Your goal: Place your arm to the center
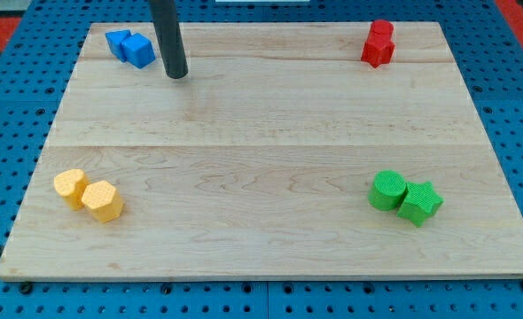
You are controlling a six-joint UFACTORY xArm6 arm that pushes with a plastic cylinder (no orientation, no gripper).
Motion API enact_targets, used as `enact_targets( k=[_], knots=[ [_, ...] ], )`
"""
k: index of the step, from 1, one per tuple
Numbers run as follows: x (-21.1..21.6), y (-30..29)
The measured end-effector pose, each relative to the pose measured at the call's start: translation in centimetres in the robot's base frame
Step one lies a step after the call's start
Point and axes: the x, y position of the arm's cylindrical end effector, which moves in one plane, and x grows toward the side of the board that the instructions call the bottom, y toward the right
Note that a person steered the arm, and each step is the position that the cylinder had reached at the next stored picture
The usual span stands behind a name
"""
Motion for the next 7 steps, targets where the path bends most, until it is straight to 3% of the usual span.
enact_targets(
  k=[7],
  knots=[
    [0.0, 5.8]
  ],
)
